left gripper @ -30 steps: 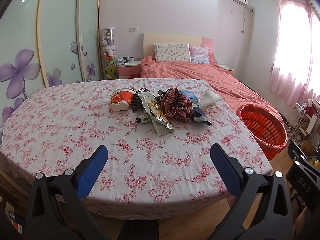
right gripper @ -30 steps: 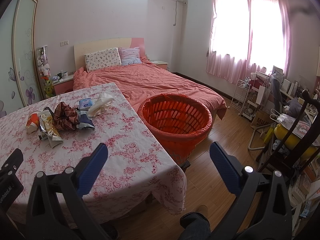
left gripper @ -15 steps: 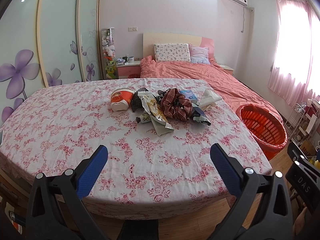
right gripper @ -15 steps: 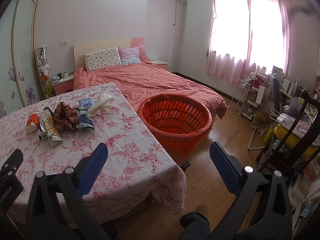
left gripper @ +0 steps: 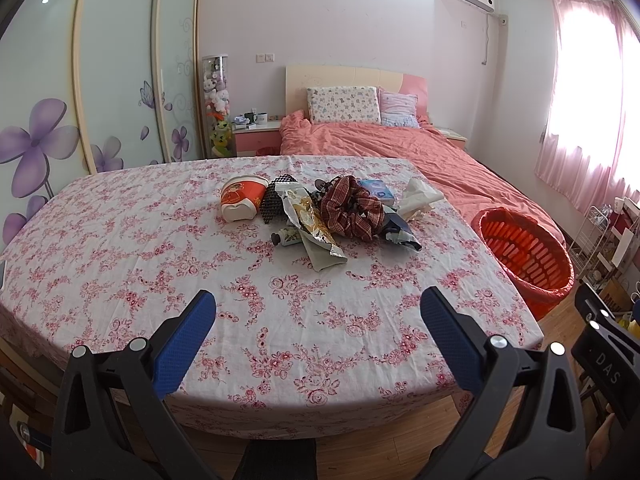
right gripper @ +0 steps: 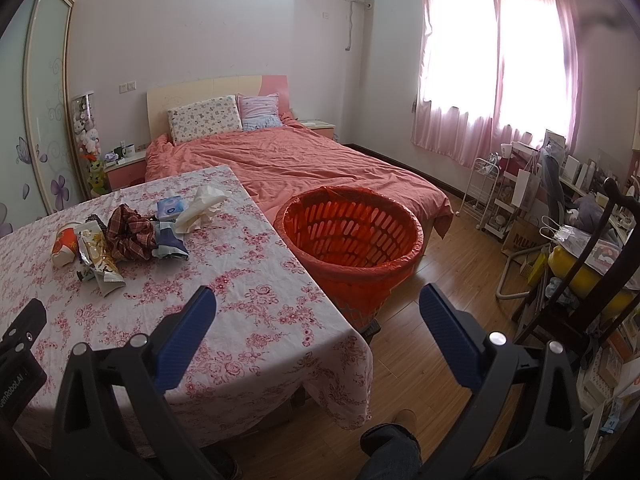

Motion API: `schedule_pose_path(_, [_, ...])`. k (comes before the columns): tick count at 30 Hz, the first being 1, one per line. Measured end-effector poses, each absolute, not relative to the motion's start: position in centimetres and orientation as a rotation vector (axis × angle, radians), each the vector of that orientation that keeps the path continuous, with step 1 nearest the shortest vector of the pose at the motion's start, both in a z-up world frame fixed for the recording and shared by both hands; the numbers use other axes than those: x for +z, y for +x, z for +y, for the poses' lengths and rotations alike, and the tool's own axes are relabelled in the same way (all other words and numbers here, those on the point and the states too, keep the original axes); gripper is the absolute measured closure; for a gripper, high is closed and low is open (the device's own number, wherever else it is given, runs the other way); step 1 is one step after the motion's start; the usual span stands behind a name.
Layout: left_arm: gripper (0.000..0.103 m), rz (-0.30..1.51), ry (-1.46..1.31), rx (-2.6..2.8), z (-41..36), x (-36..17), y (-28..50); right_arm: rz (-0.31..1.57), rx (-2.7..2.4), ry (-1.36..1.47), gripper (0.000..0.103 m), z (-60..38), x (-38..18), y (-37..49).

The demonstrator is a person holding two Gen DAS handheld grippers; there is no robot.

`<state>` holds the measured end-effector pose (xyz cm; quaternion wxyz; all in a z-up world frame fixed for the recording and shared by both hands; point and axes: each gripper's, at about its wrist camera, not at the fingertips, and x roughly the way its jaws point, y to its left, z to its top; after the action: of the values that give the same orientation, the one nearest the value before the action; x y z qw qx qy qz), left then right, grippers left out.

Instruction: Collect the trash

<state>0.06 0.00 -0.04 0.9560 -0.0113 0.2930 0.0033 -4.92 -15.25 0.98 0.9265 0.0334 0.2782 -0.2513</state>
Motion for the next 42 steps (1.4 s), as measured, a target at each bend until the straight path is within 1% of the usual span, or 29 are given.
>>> schedule_pose_path(10, [0.002, 0.607, -0.057, 0.022, 1.4, -0.7, 1.5, 0.574, -0.480, 0.078, 0.004, -15.6, 0.6, -3.3])
schedule_pose_path(15, [0.002, 0.639, -0.068, 0.090, 4.3, -1.2, 4.4, 0.594, -0.416, 0.080, 0.004, -15.1, -0.1, -0.4])
schedule_pose_path(19, [0.002, 0.675, -0.091, 0.163, 7.8, -1.7, 8.0, 0.623, -0.337, 0.116, 0.004, -14.8, -0.9, 2.6])
schedule_pose_path(24, [0.002, 0.722, -0.112, 0.222, 11.3, -2.7, 13.4, 0.610, -0.288, 0.155, 0.012, -14.8, -1.4, 7.5])
schedule_pose_path(25, [0.002, 0.726, -0.109, 0.226, 11.5, -2.8, 14.0, 0.606, -0.283, 0.155, 0.013, -14.8, -1.5, 8.5])
schedule_pose_path(35, [0.002, 0.815, -0.114, 0.214, 12.5, -5.5, 22.3, 0.690, -0.234, 0.229, 0.016, -15.1, -4.3, 20.2])
schedule_pose_path(42, [0.002, 0.856, -0.109, 0.203, 12.7, -6.7, 25.0, 0.748, -0.235, 0.278, 0.017, -15.6, -6.4, 25.7])
